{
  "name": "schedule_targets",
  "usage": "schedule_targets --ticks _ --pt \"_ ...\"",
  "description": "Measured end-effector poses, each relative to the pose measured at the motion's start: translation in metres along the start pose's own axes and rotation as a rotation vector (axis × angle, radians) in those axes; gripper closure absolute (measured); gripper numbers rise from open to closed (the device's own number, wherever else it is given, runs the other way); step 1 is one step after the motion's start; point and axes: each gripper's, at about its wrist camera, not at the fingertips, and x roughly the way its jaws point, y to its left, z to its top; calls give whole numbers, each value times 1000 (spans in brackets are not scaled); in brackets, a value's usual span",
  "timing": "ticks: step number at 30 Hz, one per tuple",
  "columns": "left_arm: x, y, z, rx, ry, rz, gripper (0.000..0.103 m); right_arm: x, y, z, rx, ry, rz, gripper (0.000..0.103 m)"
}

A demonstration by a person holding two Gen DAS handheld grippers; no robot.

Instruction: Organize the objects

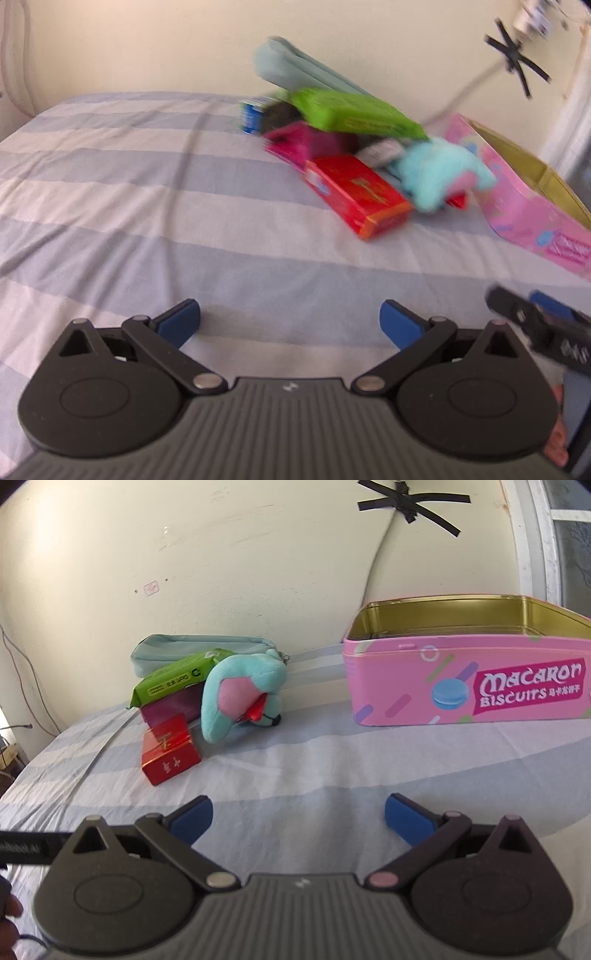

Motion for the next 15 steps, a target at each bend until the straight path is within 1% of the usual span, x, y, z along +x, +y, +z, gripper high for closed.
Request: schedule_targets --ticks 3,4,5,7,9,11,15 --pt "1 22 4 -29 -68 119 0 1 12 0 -70 5 36 0" --pt "3 31 4 -43 -79 145 0 1 18 0 -97 4 54 0" --pt "6 42 4 -64 -78 151 0 2 25 1 -124 2 70 1" --pt "6 50 -1 -46 -123 149 0 5 43 2 -209 0 104 3" --pt "7 45 -5 -6 -137 162 0 12 61 4 -306 2 144 11" --pt "8 43 -4 5 -134 171 0 20 77 6 -374 5 162 14" --pt "6 49 -6 -4 -146 161 0 46 98 20 -411 21 163 16"
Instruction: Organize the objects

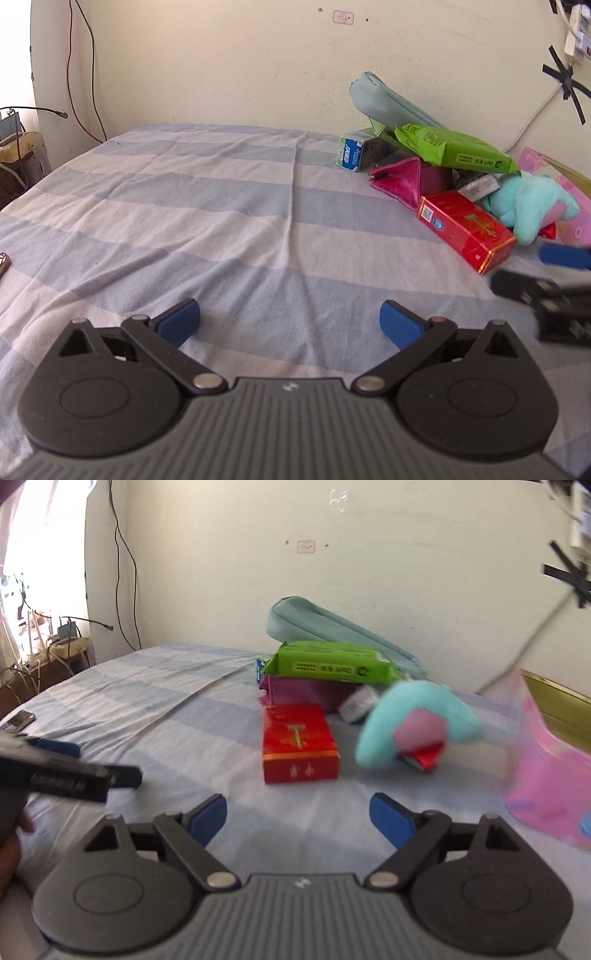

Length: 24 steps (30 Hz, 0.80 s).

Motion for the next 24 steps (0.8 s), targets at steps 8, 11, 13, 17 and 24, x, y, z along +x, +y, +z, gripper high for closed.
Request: schedule_targets --ticks 8,11,13,17,24 --pt "-3 7 -3 -57 -18 -29 0 50 5 23 -66 65 11 14" --pt "-3 7 -3 -60 -19 -33 0 64 -7 29 14 110 60 10" --pt "-3 6 -3 -62 -19 -29 0 62 -9 28 14 97 51 20" --pt "-2 4 -2 -50 -15 -21 0 45 -3 19 -21 71 85 46" --pt "-1 0 -3 -14 -7 -29 0 -6 4 -9 -88 70 132 46"
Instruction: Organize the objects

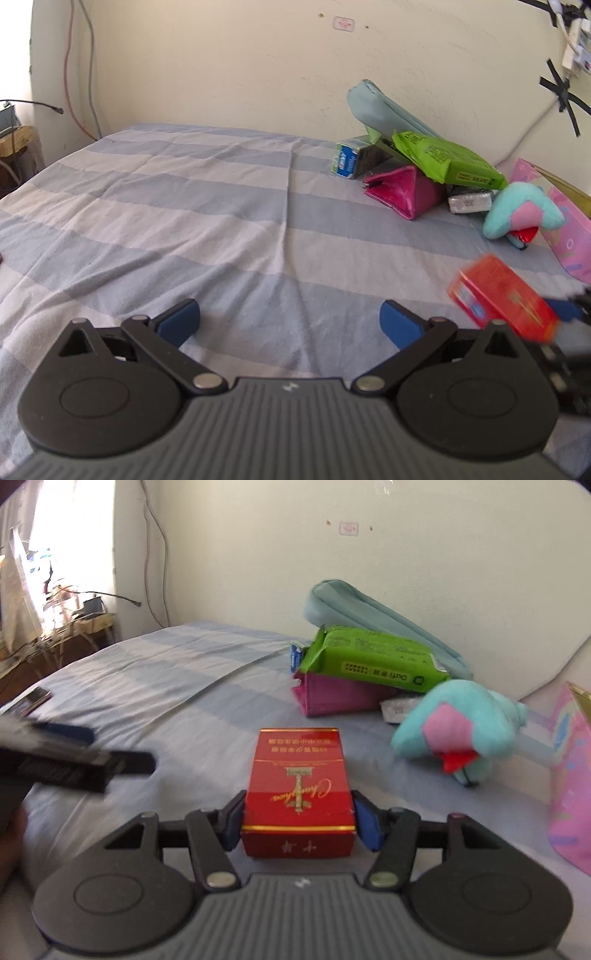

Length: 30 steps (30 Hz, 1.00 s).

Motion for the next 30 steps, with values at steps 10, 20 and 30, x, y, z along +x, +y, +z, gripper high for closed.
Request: schedule_targets --ticks 10,20,30 --pt "-8 -27 -1 92 38 -118 0 -72 -6 -57 28 -14 -18 32" --pt "-16 -68 -1 142 133 -392 0 -84 -14 -72 53 -28 -24 23" --pt "-9 -114 -1 150 238 -552 23 -71 -8 -61 -1 -17 30 39"
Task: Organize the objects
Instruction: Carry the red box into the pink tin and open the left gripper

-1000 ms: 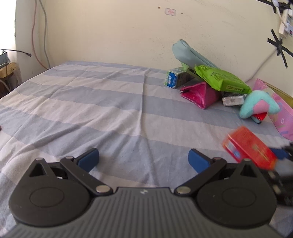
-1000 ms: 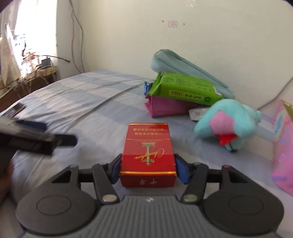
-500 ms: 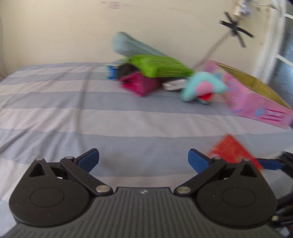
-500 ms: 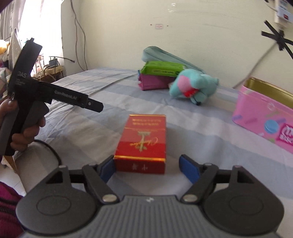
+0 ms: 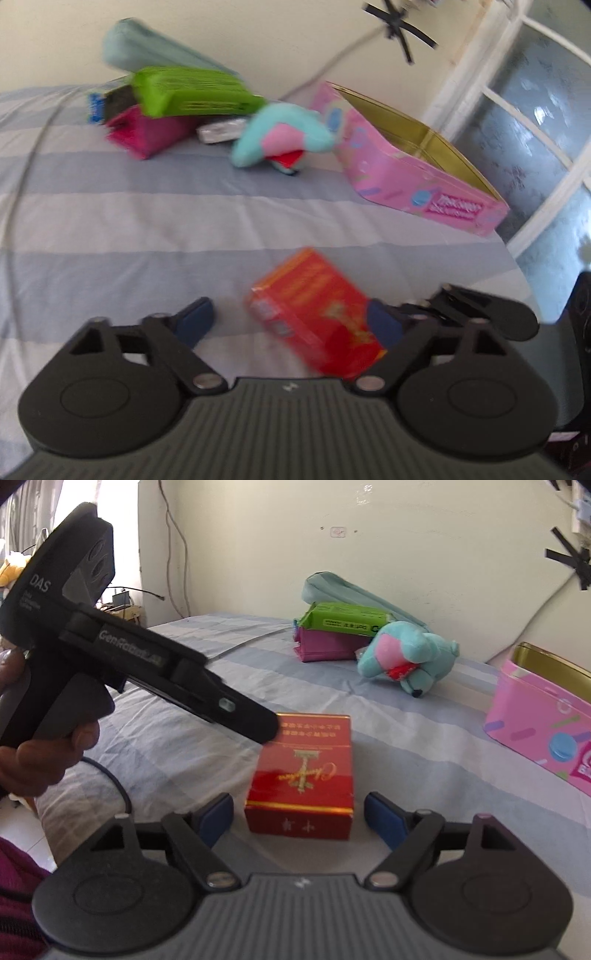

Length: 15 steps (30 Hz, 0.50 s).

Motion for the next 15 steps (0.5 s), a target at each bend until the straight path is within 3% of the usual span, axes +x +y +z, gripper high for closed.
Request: schedule_targets --ticks 3,6,10,15 --pt "9 -18 9 53 21 -6 25 2 6 3 -31 -19 -4 43" --pt "9 -37 33 103 -9 -49 31 -3 0 3 -35 -79 -94 43" --pt "20 -78 79 194 -62 -113 33 -29 -33 13 43 -214 -187 43" --pt "63 -133 124 317 -139 -139 33 -50 -84 30 79 -329 -381 43"
